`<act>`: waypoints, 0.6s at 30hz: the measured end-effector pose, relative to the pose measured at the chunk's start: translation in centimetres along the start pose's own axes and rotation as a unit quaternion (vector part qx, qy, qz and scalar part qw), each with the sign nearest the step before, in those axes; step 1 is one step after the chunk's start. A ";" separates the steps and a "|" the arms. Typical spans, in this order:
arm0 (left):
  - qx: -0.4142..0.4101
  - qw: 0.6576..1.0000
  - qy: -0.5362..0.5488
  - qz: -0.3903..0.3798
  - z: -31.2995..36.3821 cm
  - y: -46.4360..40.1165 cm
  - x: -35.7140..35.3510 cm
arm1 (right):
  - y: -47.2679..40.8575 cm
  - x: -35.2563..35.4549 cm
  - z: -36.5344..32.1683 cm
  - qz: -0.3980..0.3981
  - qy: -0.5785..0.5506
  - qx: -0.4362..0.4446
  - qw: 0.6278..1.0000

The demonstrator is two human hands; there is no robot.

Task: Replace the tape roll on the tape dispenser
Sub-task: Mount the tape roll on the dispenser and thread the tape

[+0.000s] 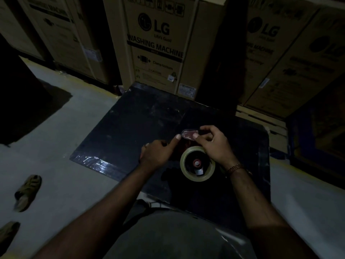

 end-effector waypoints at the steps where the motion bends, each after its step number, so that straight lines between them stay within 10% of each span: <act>1: 0.007 1.000 0.007 0.002 0.0 -0.1 -0.3 | 0.1 0.0 0.2 0.003 -0.008 -0.002 1.000; 8: -0.030 0.994 0.005 0.108 1.7 1.7 -0.5 | 0.0 -0.3 1.0 0.027 -0.074 -0.012 0.997; 18: -0.208 0.972 -0.093 0.061 1.5 1.1 -0.2 | 0.2 0.0 1.4 0.086 -0.115 -0.023 0.989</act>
Point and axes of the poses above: each hand's wrist, its own y-axis away from the middle knuckle, its own x-axis out of the back of the hand, z = x × y, the point moved 1 cm from there along -y, towards the middle knuckle, and after that the axes turned 8 degrees about -z, right-handed, at the moved point
